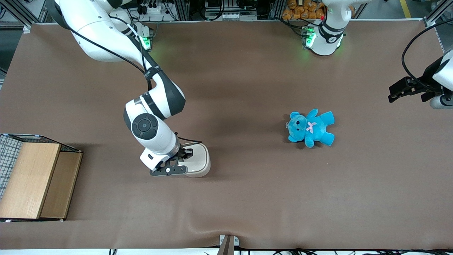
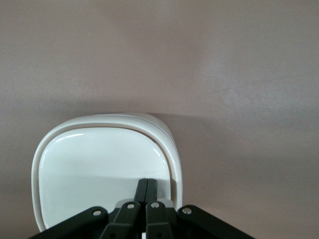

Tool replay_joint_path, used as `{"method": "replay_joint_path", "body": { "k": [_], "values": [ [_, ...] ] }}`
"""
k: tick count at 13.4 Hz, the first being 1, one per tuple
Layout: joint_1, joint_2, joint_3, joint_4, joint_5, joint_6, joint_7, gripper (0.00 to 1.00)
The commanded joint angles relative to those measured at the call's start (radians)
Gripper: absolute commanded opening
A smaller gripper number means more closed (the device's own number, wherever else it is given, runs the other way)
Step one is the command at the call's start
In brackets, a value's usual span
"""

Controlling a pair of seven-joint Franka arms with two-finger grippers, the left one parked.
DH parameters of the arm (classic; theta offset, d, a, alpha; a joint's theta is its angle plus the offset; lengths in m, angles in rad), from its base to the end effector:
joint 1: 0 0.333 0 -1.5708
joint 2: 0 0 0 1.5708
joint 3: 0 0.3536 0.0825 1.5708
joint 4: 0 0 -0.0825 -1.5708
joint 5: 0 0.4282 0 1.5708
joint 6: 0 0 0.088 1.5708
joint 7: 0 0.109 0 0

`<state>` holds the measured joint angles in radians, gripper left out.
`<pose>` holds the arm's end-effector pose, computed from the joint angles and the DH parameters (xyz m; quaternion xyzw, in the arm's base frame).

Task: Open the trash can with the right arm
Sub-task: 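Lift the gripped lid edge upward to swing the lid open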

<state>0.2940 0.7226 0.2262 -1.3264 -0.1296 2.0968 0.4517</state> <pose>0.7240 0.3572 0.3250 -0.9987 -0.0351 -0.0214 0.0299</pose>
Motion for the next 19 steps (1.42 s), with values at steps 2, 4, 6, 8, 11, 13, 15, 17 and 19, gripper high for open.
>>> {"method": "replay_joint_path", "body": {
  "k": [2, 4, 6, 8, 11, 13, 15, 17, 19],
  "values": [
    [0.007, 0.032, -0.002, 0.021, -0.033, 0.008, 0.025, 0.00],
    [0.007, 0.034, -0.004, 0.015, -0.033, 0.018, 0.025, 0.00],
    [0.007, 0.034, -0.004, 0.009, -0.033, 0.026, 0.025, 0.00],
    [0.005, 0.034, -0.004, 0.009, -0.033, 0.028, 0.025, 0.00],
    [-0.001, 0.032, -0.002, 0.019, -0.024, 0.017, 0.024, 0.00],
    [-0.001, 0.029, 0.001, 0.024, -0.019, 0.011, 0.030, 0.00],
    [-0.002, 0.028, 0.008, 0.058, -0.019, -0.035, 0.045, 0.00],
    [0.002, 0.028, 0.010, 0.102, 0.022, -0.087, 0.062, 0.00],
    [0.004, 0.026, 0.012, 0.131, 0.065, -0.121, 0.064, 0.00]
  ]
}}
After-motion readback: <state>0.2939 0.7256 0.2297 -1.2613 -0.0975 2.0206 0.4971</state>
